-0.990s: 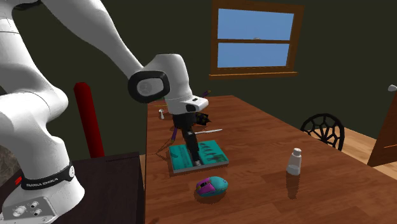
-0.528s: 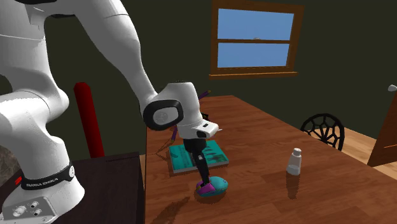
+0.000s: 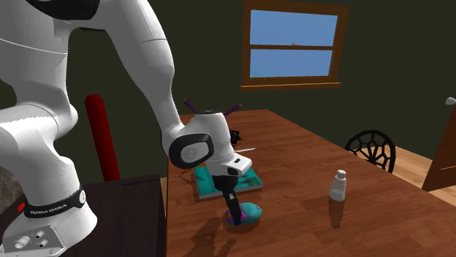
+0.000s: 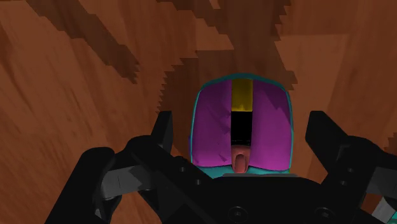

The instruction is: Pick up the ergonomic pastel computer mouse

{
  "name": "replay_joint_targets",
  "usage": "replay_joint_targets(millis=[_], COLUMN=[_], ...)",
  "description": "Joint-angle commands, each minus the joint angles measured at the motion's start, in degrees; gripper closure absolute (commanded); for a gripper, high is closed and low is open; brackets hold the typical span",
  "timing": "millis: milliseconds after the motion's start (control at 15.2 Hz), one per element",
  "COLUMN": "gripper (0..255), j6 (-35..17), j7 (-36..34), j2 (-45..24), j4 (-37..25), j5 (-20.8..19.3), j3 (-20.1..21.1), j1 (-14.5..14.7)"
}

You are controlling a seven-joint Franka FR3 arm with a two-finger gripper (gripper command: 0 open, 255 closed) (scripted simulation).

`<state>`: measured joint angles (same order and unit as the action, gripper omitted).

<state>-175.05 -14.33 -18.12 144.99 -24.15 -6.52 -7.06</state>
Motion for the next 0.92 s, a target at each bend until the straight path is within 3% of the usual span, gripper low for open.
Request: replay_joint_targets(millis=[0, 66, 660, 858], gripper=[0, 255, 255, 255], j6=[-0.7, -0.7, -0.7, 1.5], j7=[-0.5, -0.7, -0.5, 0.8], j2=[-0.7, -0.7, -0.7, 2.1], j4=[-0.1, 0.0, -0.1, 0.6], j5=[-0.4, -0.4, -0.4, 0.8], j3=[-0.6, -0.7, -0.6, 1.2], j1=[0.6, 0.7, 0.6, -0.9])
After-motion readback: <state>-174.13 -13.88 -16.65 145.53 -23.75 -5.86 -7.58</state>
